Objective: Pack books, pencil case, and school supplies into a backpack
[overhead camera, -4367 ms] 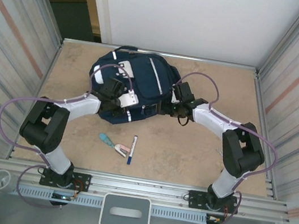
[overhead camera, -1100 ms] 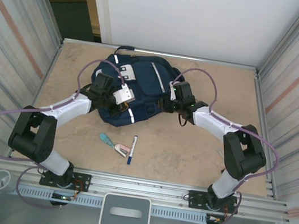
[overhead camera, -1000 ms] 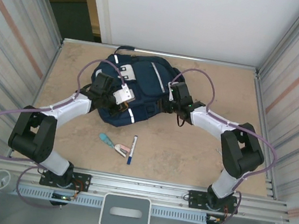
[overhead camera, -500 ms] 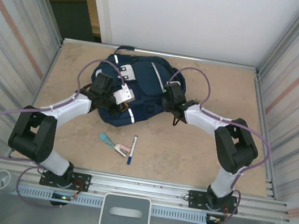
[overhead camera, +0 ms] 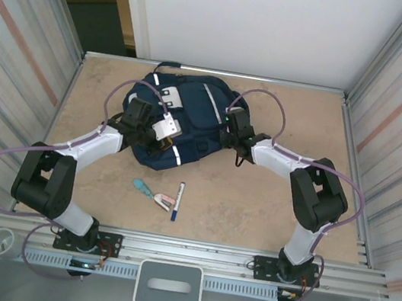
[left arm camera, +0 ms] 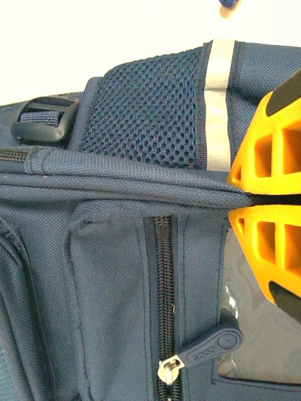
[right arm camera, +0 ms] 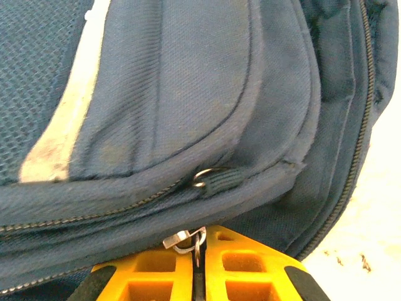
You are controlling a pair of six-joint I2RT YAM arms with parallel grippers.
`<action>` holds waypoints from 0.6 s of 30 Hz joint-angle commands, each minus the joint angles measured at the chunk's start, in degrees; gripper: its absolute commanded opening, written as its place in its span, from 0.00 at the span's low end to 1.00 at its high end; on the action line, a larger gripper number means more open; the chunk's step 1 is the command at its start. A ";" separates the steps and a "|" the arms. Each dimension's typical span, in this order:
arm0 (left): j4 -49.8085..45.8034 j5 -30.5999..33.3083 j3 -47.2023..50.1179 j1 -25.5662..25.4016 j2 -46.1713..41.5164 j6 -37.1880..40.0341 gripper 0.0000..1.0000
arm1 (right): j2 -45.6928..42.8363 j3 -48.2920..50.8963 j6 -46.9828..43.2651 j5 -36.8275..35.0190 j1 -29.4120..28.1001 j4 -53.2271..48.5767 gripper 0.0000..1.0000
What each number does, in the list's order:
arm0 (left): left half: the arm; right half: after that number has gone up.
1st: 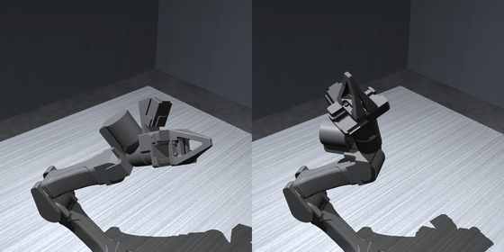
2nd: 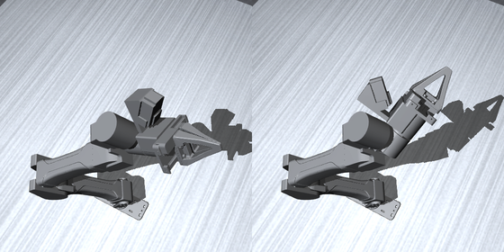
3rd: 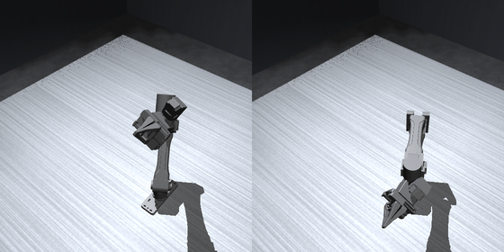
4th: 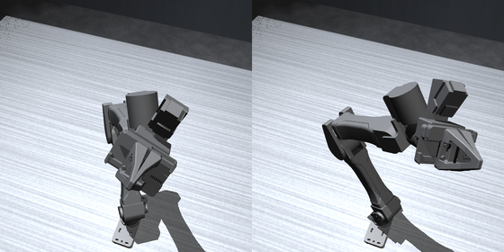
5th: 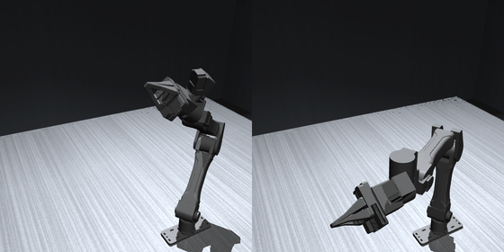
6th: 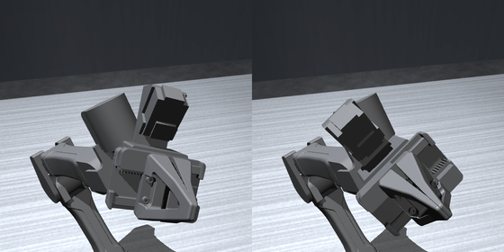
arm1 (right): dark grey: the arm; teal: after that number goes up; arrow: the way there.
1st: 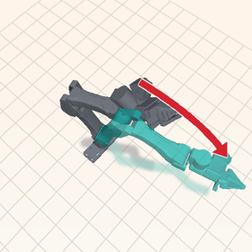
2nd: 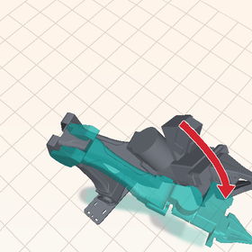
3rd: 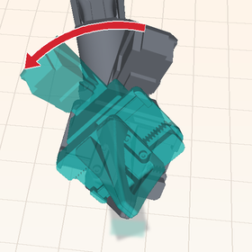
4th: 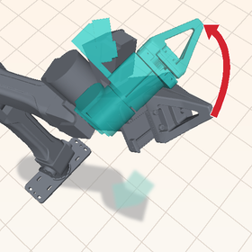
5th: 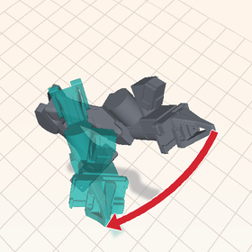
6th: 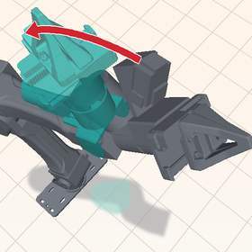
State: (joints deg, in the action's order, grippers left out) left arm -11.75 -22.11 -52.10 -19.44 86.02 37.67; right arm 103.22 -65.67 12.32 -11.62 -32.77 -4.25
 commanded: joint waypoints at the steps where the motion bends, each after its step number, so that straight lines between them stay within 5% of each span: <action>1: -0.04 -2.87 -0.90 0.22 -1.99 0.55 0.00 | -2.29 1.81 -2.07 2.83 2.65 1.88 0.00; 8: 2.77 2.14 0.38 2.59 -3.43 0.03 0.00 | -6.77 4.66 0.94 14.29 10.43 0.39 0.00; 13: 6.01 6.87 1.22 3.09 -3.92 -0.96 0.02 | -7.08 5.32 1.62 21.41 9.57 1.67 0.00; 18: 6.45 6.34 2.42 0.32 -6.93 -0.43 0.39 | -9.02 6.97 2.17 23.16 6.59 2.27 0.00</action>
State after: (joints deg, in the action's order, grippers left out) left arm -8.69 -17.37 -50.35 -18.02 83.64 36.95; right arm 98.06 -59.68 13.06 9.30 -25.02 -2.11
